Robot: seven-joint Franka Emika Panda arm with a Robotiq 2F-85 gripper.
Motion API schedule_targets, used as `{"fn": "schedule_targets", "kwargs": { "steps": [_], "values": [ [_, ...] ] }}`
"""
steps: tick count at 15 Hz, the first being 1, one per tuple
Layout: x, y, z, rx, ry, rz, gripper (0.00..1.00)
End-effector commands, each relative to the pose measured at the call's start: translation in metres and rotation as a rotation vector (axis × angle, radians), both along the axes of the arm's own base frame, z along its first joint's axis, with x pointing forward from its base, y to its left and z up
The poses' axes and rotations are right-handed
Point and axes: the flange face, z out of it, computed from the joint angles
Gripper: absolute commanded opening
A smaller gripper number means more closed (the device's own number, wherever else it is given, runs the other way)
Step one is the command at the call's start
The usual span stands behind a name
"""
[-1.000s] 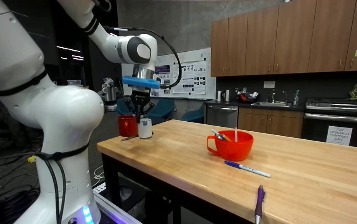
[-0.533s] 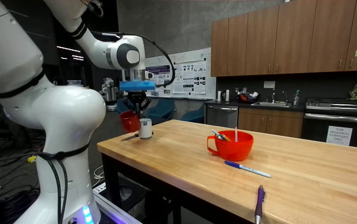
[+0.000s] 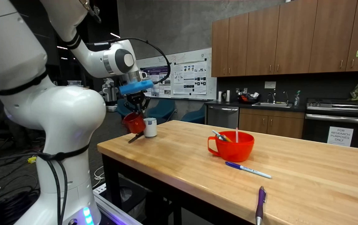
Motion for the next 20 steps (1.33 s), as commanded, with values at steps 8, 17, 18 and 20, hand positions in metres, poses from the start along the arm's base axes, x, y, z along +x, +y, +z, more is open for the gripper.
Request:
{"fn": "schedule_targets", "kwargs": {
  "steps": [8,17,18,20],
  "values": [
    [0.003,-0.038,-0.025,-0.418,-0.035,-0.129,0.02],
    [-0.015,-0.041,-0.054,-0.47,0.333,-0.213,0.02],
    [-0.015,-0.039,-0.052,-0.447,0.362,-0.217,0.02],
    [-0.016,-0.037,-0.048,-0.403,0.408,-0.225,0.02]
  ]
}}
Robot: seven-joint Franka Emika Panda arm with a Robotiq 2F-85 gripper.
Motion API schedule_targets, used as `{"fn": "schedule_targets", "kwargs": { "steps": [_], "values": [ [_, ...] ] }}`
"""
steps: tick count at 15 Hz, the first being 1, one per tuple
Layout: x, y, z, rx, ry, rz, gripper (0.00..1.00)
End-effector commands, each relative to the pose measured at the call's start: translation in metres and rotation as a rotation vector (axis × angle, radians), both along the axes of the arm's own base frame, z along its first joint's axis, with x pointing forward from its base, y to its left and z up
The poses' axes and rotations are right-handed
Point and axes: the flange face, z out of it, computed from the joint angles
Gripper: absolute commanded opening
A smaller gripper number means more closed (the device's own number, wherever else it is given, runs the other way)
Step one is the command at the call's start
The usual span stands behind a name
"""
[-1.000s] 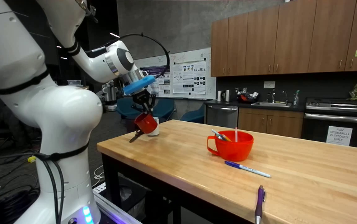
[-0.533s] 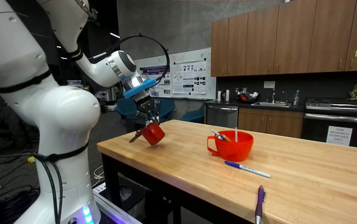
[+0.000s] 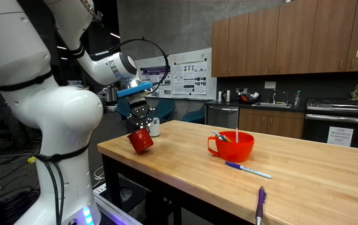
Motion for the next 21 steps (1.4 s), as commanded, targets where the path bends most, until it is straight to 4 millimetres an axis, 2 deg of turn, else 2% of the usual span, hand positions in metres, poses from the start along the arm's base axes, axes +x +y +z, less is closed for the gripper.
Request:
{"fn": "schedule_targets", "kwargs": {
  "steps": [1,13,18,19,21],
  "values": [
    [0.003,0.004,0.007,0.076,0.078,-0.034,0.02],
    [0.019,-0.001,0.024,0.421,0.139,-0.135,0.02],
    [0.024,-0.001,0.027,0.456,0.115,-0.15,0.02],
    [0.018,-0.003,0.024,0.429,0.119,-0.156,0.09],
    [0.018,-0.002,0.024,0.431,0.114,-0.155,0.09]
  ]
}}
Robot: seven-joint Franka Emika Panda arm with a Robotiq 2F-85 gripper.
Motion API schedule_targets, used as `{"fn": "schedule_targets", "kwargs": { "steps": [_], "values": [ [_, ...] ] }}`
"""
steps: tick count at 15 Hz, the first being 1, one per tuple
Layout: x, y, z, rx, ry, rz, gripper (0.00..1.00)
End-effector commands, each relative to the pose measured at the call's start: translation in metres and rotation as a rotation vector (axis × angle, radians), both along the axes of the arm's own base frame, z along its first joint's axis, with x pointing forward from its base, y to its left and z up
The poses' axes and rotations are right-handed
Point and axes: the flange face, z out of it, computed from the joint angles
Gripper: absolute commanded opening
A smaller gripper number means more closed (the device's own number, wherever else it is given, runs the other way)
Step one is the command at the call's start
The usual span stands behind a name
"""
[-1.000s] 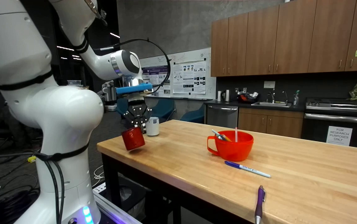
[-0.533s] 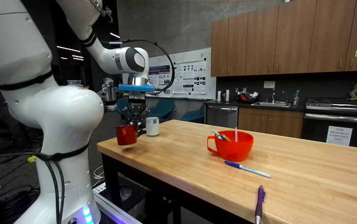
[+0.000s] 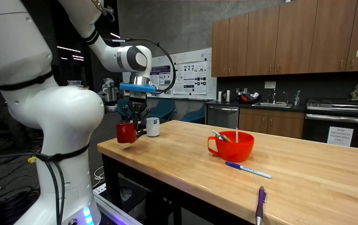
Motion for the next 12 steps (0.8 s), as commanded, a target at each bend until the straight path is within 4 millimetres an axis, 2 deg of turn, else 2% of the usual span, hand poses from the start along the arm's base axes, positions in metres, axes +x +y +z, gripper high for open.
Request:
{"fn": "schedule_targets", "kwargs": {
  "steps": [1,8,9,12],
  "values": [
    [0.0002,0.0001,0.0005,0.0,0.001,0.0,0.09],
    [0.0002,0.0001,0.0005,0.0,0.0,0.0,0.09],
    [0.0003,0.0001,0.0005,0.0,0.0,0.0,0.02],
    [0.0037,-0.0022,0.007,0.005,-0.042,-0.006,0.02]
  ]
}}
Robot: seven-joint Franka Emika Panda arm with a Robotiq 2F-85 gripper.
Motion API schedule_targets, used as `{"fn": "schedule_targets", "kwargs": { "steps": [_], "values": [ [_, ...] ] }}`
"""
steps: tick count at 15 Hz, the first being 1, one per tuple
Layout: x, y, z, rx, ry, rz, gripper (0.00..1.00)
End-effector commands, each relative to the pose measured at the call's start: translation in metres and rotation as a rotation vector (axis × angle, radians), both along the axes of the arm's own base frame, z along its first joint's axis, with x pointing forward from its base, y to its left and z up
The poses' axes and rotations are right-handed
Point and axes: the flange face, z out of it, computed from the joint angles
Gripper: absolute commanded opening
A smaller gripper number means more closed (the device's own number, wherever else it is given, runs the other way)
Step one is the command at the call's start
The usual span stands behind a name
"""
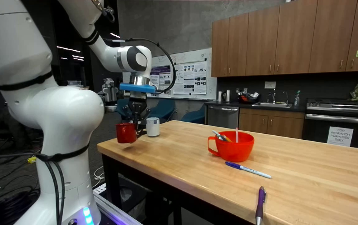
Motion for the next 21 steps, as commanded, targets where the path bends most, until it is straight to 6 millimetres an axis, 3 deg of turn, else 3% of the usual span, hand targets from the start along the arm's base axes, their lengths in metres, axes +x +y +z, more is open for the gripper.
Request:
{"fn": "schedule_targets", "kwargs": {
  "steps": [1,8,17,18,19,21],
  "values": [
    [0.006,-0.003,0.011,0.01,-0.061,-0.004,0.02],
    [0.027,-0.016,0.015,0.012,-0.146,-0.048,0.02],
    [0.058,-0.023,-0.021,0.022,-0.143,-0.077,0.02],
    [0.059,-0.024,-0.022,0.021,-0.144,-0.081,0.15],
    [0.06,-0.025,-0.021,0.017,-0.146,-0.082,0.35],
    [0.06,-0.026,-0.015,0.016,-0.154,-0.089,0.45]
  ]
}}
